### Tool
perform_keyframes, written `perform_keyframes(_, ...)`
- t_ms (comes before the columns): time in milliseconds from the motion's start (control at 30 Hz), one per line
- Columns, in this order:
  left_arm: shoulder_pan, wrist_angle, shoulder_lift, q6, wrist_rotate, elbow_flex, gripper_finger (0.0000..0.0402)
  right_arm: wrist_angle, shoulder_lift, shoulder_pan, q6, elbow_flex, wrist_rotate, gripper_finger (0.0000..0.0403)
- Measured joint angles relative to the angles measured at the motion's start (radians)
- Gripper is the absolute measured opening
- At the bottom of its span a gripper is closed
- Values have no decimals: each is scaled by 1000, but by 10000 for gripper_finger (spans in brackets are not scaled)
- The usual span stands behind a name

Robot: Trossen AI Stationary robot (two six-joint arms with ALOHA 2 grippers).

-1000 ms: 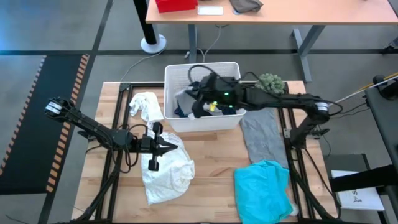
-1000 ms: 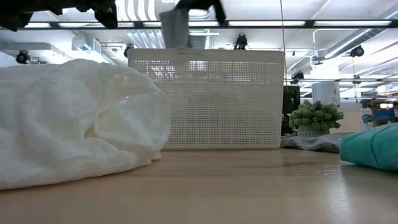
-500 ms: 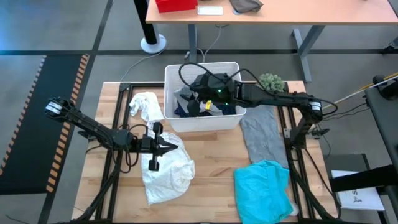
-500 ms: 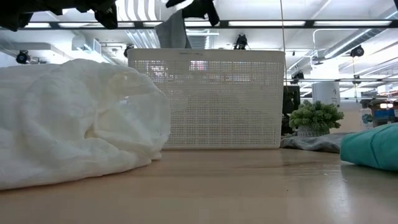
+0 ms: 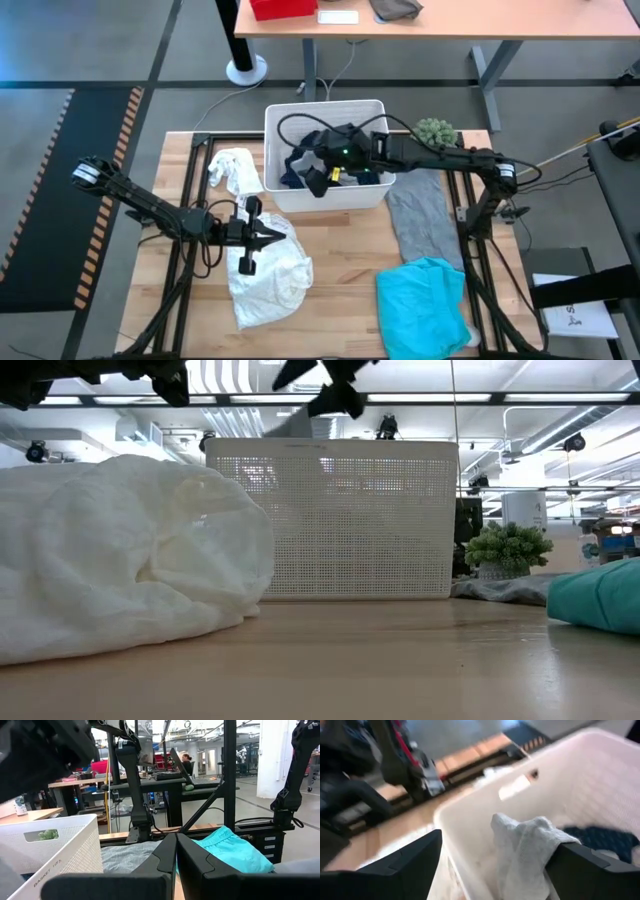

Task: Sort clothes
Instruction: Put the gray sock into the white laundry bin, then put the gray shirt into the white laundry bin

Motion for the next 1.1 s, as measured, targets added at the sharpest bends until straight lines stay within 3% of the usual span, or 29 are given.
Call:
perform_keyframes(200,0,0,0,-4,0,0,0,-81,0,-5,41,0,7,311)
perform_keyframes(367,0,0,0,-3,0,0,0,12,19,-21,110,-1,-102,311)
perform_keyframes(533,0,-2,0,-4,0,0,0,96,82,-22,83,-2,-143,305)
perform_keyframes(833,0,-13,0,-7,0,0,0,24,97,-22,24,-2,-193,305)
perform_keyframes(967,0,-18,0,-14,0,0,0,-76,21,-16,-65,5,-199,267)
perform_keyframes(1100,0,-20,0,-15,0,0,0,-250,-68,26,-129,25,-144,182)
